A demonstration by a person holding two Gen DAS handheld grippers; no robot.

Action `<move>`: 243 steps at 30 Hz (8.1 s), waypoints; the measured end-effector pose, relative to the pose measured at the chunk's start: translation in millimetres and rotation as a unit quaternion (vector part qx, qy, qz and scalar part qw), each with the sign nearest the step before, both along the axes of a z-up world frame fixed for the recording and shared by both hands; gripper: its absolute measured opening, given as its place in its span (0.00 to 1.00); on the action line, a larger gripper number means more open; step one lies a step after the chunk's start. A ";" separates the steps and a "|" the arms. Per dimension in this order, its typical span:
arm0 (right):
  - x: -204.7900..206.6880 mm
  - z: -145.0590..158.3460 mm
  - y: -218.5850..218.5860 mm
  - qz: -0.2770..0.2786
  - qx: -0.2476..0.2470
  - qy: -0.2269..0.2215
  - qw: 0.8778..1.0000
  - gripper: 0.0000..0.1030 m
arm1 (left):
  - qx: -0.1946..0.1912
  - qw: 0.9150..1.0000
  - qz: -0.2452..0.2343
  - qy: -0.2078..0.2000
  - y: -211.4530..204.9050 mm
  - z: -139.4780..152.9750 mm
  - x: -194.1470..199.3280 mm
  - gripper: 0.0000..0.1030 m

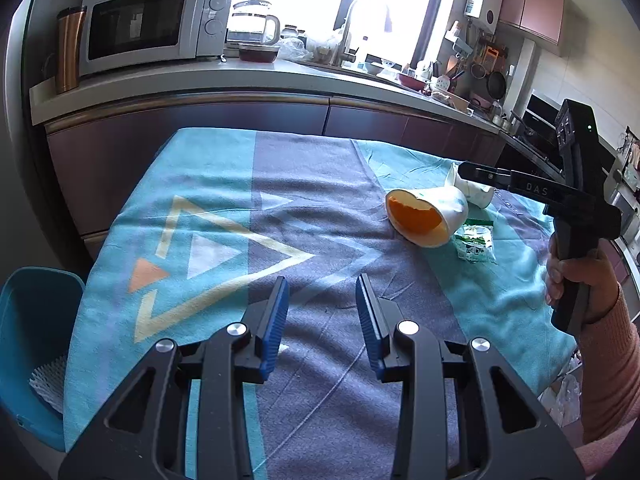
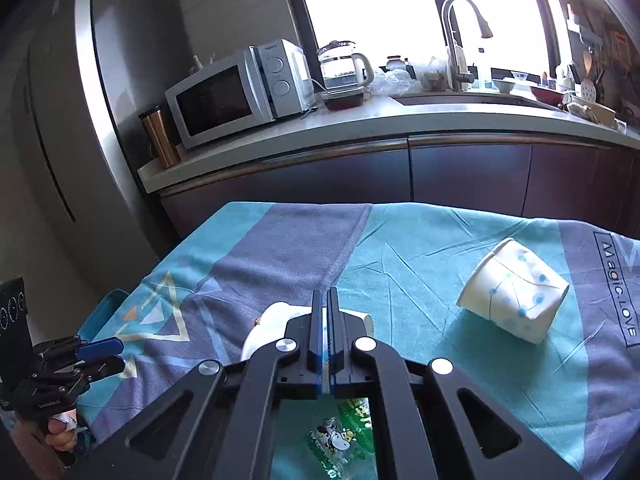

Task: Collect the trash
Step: 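Move both grippers back to the table toward the orange peel and cup, then grasp the orange peel inside the cup with the left gripper, then lift the orange peel with the left gripper while the right grasps the green wrapper, then carry the orange peel and green wrapper over the wastebasket with both grippers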

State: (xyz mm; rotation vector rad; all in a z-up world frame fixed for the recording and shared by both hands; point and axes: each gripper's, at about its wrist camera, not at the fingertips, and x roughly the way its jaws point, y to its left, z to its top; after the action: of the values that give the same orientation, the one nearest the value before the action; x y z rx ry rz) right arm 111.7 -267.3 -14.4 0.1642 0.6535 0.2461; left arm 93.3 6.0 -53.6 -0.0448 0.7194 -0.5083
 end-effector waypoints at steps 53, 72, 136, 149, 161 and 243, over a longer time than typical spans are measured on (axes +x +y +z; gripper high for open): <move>0.1 -31.8 -27.2 -0.003 0.070 0.027 0.997 0.16 | 0.024 0.982 -0.182 0.036 -132.3 -9.3 71.4 0.01; -8.7 1.7 13.5 0.012 -0.036 -0.032 0.999 0.04 | 0.041 0.990 -0.133 0.015 -94.3 -9.0 54.9 0.05; -77.3 -53.8 -64.5 -0.046 0.163 0.084 0.982 0.05 | -0.005 0.999 -0.019 0.027 14.5 3.8 -6.9 0.07; -83.3 -17.4 2.5 0.040 0.170 0.048 0.984 0.05 | -0.022 1.000 0.017 0.006 64.8 16.5 -37.4 0.07; -49.2 -12.2 80.6 0.134 0.177 0.055 0.973 0.05 | -0.029 0.995 0.091 -0.009 135.3 26.8 -60.7 0.07; 45.9 -19.2 299.3 0.290 0.111 0.132 0.941 0.05 | 0.009 0.952 0.302 0.037 290.4 -17.9 -44.2 0.07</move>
State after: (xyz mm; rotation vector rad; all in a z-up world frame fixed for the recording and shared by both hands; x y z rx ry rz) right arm 157.6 32.0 -33.6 0.2213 0.9344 0.8816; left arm 49.1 296.4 -71.5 -0.2608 0.7405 0.0879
